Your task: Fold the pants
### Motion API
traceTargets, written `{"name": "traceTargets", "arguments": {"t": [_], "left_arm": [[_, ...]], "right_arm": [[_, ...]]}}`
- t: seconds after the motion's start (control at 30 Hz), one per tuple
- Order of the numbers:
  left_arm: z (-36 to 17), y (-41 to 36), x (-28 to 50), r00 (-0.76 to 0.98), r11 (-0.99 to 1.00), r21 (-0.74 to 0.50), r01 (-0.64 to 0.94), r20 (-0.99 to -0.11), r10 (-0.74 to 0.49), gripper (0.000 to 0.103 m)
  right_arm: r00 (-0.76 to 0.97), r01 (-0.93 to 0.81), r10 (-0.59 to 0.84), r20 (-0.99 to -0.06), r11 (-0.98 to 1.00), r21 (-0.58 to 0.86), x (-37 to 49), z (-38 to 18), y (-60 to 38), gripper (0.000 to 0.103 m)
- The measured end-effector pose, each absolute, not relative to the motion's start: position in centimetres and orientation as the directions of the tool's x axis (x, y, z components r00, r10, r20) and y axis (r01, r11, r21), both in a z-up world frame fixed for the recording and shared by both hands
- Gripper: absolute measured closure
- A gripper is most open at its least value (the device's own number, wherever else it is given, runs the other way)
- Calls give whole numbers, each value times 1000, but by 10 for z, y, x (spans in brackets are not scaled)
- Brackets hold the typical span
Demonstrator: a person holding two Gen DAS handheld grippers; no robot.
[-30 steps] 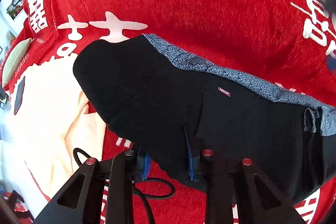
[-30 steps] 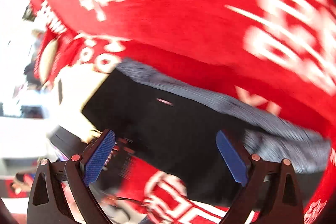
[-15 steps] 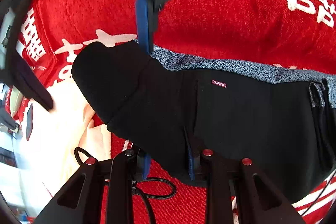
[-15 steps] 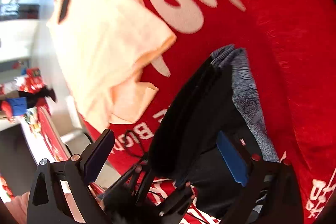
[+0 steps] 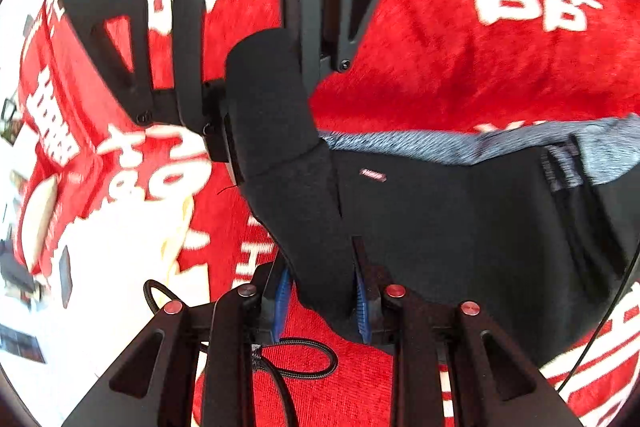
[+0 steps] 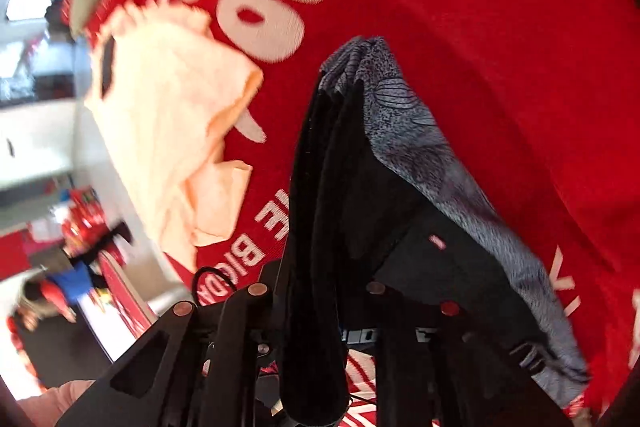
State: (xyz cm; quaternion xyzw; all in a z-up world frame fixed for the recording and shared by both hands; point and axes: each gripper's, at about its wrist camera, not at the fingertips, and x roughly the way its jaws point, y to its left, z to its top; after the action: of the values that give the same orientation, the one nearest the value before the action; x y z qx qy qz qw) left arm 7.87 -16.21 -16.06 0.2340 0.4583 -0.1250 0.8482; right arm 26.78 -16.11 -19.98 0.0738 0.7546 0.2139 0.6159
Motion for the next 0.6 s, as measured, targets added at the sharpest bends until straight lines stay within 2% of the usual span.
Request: {"name": "traceTargets", "arguments": {"t": [0.23,0.37,0.6], "left_arm": [[-111,-199,48,611,778,318,542,-784,-106,75],[-85,-230,24,619,713,336,615,-767,-172,75],[-63,-298,-26,563,591,321,740,-776,-284,75]], "right_arm": [[-6,-28,571,-821,821,571,220,-142,-246,86],[133,31,657,-742,745,666,181,-111,-310,85],[331,96,682,-652,663,742,90,-85,-409,85]]}}
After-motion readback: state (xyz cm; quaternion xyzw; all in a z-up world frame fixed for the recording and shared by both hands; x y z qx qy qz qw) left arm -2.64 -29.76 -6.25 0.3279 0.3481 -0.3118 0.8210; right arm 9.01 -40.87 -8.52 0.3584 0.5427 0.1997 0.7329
